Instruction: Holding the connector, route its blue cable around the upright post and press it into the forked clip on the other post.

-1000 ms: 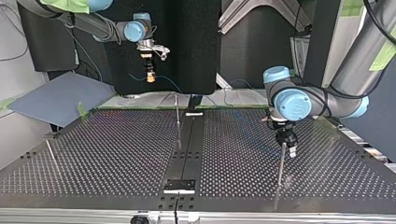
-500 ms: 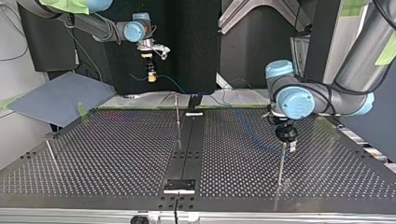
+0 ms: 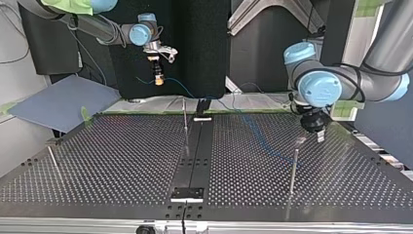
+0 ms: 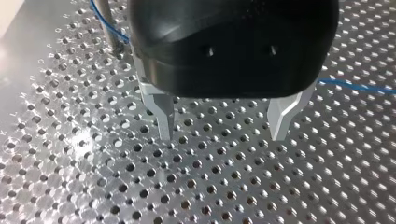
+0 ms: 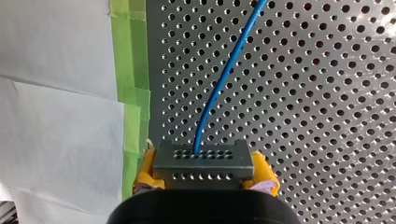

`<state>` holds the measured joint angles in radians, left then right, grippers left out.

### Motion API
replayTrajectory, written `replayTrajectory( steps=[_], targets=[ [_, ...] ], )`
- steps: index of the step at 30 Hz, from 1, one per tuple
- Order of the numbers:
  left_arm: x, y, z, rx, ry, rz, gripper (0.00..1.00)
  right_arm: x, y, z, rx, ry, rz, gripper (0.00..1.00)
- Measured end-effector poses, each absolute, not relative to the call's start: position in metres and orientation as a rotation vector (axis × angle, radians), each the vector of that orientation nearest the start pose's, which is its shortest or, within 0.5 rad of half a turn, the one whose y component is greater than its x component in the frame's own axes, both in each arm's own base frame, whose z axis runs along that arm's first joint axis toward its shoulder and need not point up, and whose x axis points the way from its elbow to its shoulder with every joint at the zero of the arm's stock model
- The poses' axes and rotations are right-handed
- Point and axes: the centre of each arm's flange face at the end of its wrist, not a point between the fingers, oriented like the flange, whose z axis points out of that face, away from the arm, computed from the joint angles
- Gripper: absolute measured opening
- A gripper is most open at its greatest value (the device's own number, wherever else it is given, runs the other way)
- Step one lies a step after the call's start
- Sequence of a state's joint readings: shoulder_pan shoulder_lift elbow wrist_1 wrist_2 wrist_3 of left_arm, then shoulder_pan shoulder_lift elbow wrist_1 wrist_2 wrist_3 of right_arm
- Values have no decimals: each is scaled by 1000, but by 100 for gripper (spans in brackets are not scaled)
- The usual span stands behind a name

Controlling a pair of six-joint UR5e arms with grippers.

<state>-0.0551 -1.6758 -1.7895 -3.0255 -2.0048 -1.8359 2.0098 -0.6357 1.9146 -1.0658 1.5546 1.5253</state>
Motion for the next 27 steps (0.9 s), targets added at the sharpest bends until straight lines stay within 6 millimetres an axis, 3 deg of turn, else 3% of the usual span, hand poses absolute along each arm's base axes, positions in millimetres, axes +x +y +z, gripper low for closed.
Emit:
replayTrajectory(
  steps=[8, 27],
  targets=[
    [448, -116, 351, -446, 1746, 213, 100, 348, -423, -80, 1744, -1036, 1362, 0],
    [412, -124, 489, -338, 1624, 124, 100, 349, -433, -78, 1772, -1072, 1334, 0]
  ],
)
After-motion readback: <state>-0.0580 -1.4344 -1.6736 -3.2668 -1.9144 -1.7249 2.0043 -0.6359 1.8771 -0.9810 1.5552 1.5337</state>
